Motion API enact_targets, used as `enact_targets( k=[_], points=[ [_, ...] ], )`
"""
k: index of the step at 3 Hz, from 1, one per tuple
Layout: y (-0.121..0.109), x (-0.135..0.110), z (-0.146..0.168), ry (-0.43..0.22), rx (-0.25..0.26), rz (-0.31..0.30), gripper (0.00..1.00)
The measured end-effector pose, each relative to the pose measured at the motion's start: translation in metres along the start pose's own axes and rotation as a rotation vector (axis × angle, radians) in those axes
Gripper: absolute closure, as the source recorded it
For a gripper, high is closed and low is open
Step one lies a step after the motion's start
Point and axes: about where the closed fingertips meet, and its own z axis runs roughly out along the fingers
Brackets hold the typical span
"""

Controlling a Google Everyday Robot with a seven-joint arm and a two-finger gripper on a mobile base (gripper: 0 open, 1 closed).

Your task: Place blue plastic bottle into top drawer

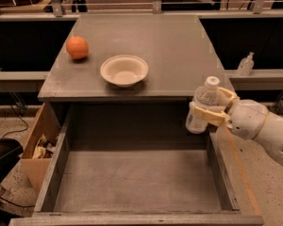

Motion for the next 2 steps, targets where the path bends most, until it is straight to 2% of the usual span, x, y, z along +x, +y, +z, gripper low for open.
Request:
enact_targets(
  k=[1, 2],
  points=[
    [0.0107, -0.0026, 0.0317, -0.023, -0.075, 0.003, 1.0],
    [0.0108, -0.0026, 0.0318, -0.023, -0.075, 0.003, 1.0]
  ],
)
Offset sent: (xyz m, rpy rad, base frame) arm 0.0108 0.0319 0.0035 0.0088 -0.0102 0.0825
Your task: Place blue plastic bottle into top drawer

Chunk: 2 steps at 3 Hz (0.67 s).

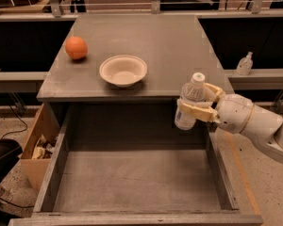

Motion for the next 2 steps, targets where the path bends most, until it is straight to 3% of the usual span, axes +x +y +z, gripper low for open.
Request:
enact_targets(
  k=[1, 2],
  points=[
    [0.026, 0.018, 0.007, 0.017, -0.038, 0.032, 1.0],
    [0.079, 0.053, 0.034, 0.064, -0.179, 0.098, 1.0]
  ],
)
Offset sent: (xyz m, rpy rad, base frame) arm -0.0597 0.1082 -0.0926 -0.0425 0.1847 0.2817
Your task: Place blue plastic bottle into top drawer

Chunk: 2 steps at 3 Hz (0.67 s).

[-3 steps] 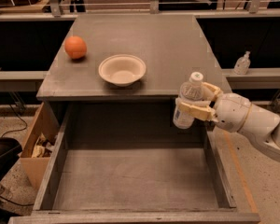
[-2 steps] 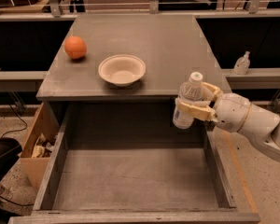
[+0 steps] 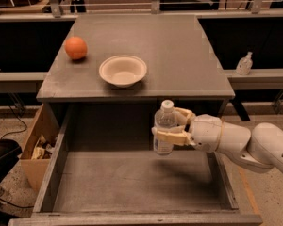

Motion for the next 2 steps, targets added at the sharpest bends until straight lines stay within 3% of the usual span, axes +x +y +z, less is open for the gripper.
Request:
enact_targets(
  k=[1, 2],
  points=[
    [0.022, 0.025, 0.038, 0.058, -0.131, 0.038, 1.0],
    [0.041, 0.046, 0.076, 0.07, -0.218, 0.042, 1.0]
  ],
)
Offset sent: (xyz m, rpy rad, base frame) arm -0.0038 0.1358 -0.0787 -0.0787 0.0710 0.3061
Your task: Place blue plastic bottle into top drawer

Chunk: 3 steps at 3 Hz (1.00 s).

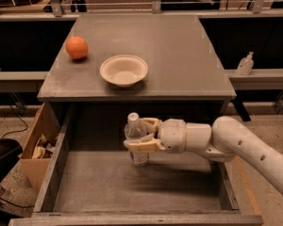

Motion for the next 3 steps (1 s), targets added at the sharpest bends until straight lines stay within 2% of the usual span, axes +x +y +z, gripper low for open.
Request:
enact_targets(
  k=[1, 3],
  points=[
    [0.007, 0.013, 0.036, -0.006, -0.053, -0.025, 1.0],
    [0.018, 0.022, 0.066, -0.006, -0.097, -0.048, 1.0]
  ],
)
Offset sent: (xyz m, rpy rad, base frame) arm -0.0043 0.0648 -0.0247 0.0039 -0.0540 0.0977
